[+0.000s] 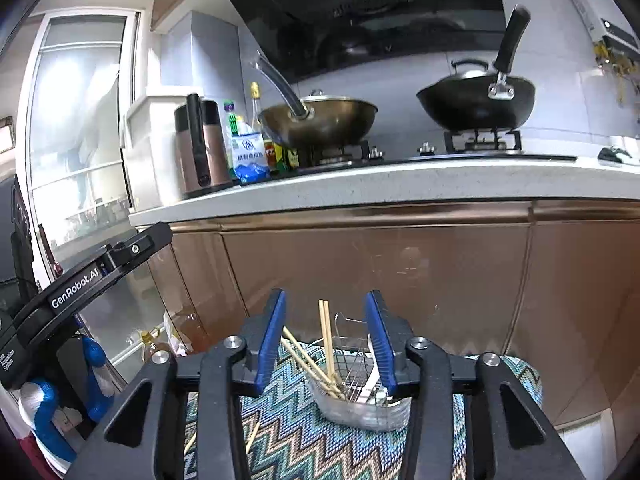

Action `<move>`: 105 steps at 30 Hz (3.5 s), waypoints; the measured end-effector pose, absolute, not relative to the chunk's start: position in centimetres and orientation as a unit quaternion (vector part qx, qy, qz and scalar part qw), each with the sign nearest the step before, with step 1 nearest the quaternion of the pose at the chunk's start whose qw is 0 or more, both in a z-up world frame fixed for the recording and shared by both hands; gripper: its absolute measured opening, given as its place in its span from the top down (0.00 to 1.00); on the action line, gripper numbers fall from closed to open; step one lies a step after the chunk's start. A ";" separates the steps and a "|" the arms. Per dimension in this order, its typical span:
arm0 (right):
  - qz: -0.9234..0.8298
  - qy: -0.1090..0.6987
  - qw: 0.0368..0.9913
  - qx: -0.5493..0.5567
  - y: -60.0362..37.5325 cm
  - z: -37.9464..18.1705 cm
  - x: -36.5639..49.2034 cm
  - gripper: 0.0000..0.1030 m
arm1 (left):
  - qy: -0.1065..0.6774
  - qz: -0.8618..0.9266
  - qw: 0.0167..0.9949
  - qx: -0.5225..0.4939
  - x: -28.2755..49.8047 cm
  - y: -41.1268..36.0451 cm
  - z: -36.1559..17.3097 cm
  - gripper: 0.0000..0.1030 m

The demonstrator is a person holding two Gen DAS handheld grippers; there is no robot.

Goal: Organize utensils
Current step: 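Pull both open tools back from the holder, then grasp a chopstick with the right tool while the left tool grasps another chopstick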

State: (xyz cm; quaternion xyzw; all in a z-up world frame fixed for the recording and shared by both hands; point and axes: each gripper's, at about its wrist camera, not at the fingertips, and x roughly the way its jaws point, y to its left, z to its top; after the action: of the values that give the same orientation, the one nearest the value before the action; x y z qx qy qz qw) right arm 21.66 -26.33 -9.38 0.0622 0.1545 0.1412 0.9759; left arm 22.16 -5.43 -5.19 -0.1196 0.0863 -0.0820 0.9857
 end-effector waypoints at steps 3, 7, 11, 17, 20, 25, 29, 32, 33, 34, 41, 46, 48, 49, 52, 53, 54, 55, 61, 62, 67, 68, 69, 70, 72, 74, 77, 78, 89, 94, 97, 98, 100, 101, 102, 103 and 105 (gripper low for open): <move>0.135 0.147 0.978 0.061 -26.4 -9.1 19.1 0.54 | 0.088 -0.085 0.987 -0.103 19.7 -4.7 -5.0 0.44; 0.123 0.143 0.980 0.058 -26.6 -9.3 16.1 0.49 | 0.098 -0.085 0.988 -0.089 17.1 -3.6 -5.2 0.42; 0.101 0.142 0.983 0.058 -27.0 -9.5 13.4 0.47 | 0.105 -0.071 0.987 -0.094 15.1 -2.0 -5.4 0.42; 0.076 0.119 0.988 0.064 -27.4 -8.8 9.6 0.46 | 0.104 -0.028 0.990 -0.092 12.3 0.5 -4.7 0.42; 0.072 0.110 0.989 0.062 -27.3 -8.4 8.3 0.46 | 0.104 -0.010 0.990 -0.093 10.8 1.7 -4.6 0.42; 0.069 0.093 0.991 0.064 -27.1 -8.0 6.2 0.46 | 0.120 0.009 0.987 -0.104 9.5 3.5 -4.9 0.42; 0.061 0.082 0.993 0.065 -27.1 -8.1 4.8 0.46 | 0.127 0.021 0.985 -0.117 8.3 4.8 -5.2 0.42; 0.055 0.078 0.993 0.066 -27.1 -8.1 4.1 0.46 | 0.128 0.025 0.983 -0.126 7.5 5.6 -5.3 0.42; 0.055 0.078 0.993 0.067 -27.1 -8.2 3.9 0.46 | 0.128 0.027 0.983 -0.128 7.2 5.7 -5.4 0.42; 0.055 0.076 0.993 0.069 -27.1 -8.2 3.7 0.46 | 0.127 0.029 0.983 -0.129 6.9 5.9 -5.4 0.42; 0.050 0.067 0.993 0.077 -27.4 -8.5 1.8 0.46 | 0.122 0.028 0.983 -0.133 5.0 6.5 -5.7 0.42; 0.053 0.065 0.994 0.074 -27.3 -8.7 1.0 0.46 | 0.120 0.031 0.984 -0.127 4.1 6.8 -5.7 0.42; 0.055 0.061 0.994 0.074 -27.2 -8.6 0.7 0.46 | 0.118 0.033 0.984 -0.127 3.7 6.9 -5.6 0.42; 0.056 0.060 0.994 0.074 -27.2 -8.5 0.6 0.46 | 0.117 0.035 0.984 -0.127 3.5 7.0 -5.6 0.42; 0.059 0.056 0.994 0.071 -26.9 -8.4 0.3 0.46 | 0.118 0.037 0.984 -0.126 3.2 7.2 -5.5 0.42; 0.061 0.055 0.994 0.068 -26.7 -8.3 0.2 0.46 | 0.119 0.036 0.984 -0.124 3.2 7.2 -5.5 0.42; 0.063 0.054 0.994 0.067 -26.6 -8.3 0.2 0.46 | 0.121 0.036 0.984 -0.122 3.2 7.3 -5.5 0.42; 0.066 0.054 0.994 0.066 -26.6 -8.4 0.1 0.46 | 0.123 0.035 0.984 -0.120 3.2 7.3 -5.6 0.42; 0.073 0.063 0.994 0.060 -26.1 -8.9 0.7 0.46 | 0.140 0.030 0.983 -0.113 4.1 7.2 -6.5 0.42; 0.074 0.067 0.993 0.059 -26.0 -9.1 1.0 0.46 | 0.143 0.030 0.983 -0.112 4.3 7.2 -6.7 0.42; 0.081 0.093 0.991 0.059 -25.7 -10.3 2.5 0.46 | 0.179 0.020 0.978 -0.105 6.4 7.1 -8.5 0.42; 0.084 0.102 0.989 0.060 -25.6 -10.8 3.1 0.46 | 0.189 0.016 0.976 -0.104 6.9 7.0 -9.0 0.42; 0.086 0.108 0.989 0.059 -25.5 -11.1 3.4 0.46 | 0.197 0.014 0.975 -0.102 7.3 7.0 -9.4 0.42; 0.088 0.115 0.988 0.058 -25.2 -11.4 3.7 0.46 | 0.210 0.011 0.973 -0.100 8.0 6.9 -10.0 0.42; 0.094 0.134 0.985 0.056 -24.8 -12.3 4.7 0.46 | 0.233 0.005 0.968 -0.097 9.2 6.9 -11.1 0.42; 0.101 0.154 0.981 0.055 -24.3 -13.2 5.8 0.46 | 0.259 0.001 0.961 -0.096 10.6 7.0 -12.4 0.42; 0.115 0.191 0.974 0.050 -23.2 -15.0 7.7 0.46 | 0.298 -0.011 0.949 -0.098 12.7 7.1 -14.6 0.42; 0.120 0.201 0.971 0.049 -22.9 -15.5 8.3 0.46 | 0.312 -0.014 0.945 -0.096 13.5 7.1 -15.4 0.42; 0.177 0.327 0.928 0.021 -18.6 -21.2 15.4 0.58 | 0.437 -0.073 0.896 -0.036 20.6 6.3 -23.4 0.43; 0.214 0.386 0.897 0.007 -16.0 -23.6 19.4 0.67 | 0.481 -0.111 0.869 -0.021 23.9 5.9 -26.0 0.53; 0.234 0.417 0.878 0.002 -14.3 -24.9 22.0 0.74 | 0.511 -0.128 0.850 -0.028 25.8 5.9 -27.4 0.65; 0.241 0.425 0.872 0.002 -13.7 -25.4 23.0 0.75 | 0.516 -0.131 0.846 -0.027 26.2 5.8 -27.7 0.67; 0.249 0.442 0.861 0.001 -12.7 -26.3 24.8 0.78 | 0.531 -0.140 0.835 -0.028 27.1 5.8 -28.4 0.68; 0.253 0.452 0.856 0.000 -12.2 -26.9 25.7 0.80 | 0.540 -0.143 0.829 -0.031 27.6 5.8 -28.8 0.69; 0.257 0.461 0.849 0.000 -11.6 -27.4 26.5 0.81 | 0.545 -0.146 0.825 -0.033 27.9 5.8 -29.0 0.72; 0.260 0.469 0.844 -0.001 -11.2 -27.9 27.1 0.82 | 0.552 -0.149 0.820 -0.034 28.4 5.8 -29.4 0.73; 0.261 0.491 0.831 -0.005 -10.2 -29.1 28.6 0.85 | 0.565 -0.157 0.809 -0.039 28.9 5.8 -29.9 0.78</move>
State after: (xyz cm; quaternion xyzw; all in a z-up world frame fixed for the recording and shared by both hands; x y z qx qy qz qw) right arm 28.58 -10.17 -29.09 -0.0051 0.4906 0.2607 0.8315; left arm 28.95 5.77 -29.90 -0.0392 0.5654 -0.1568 0.8088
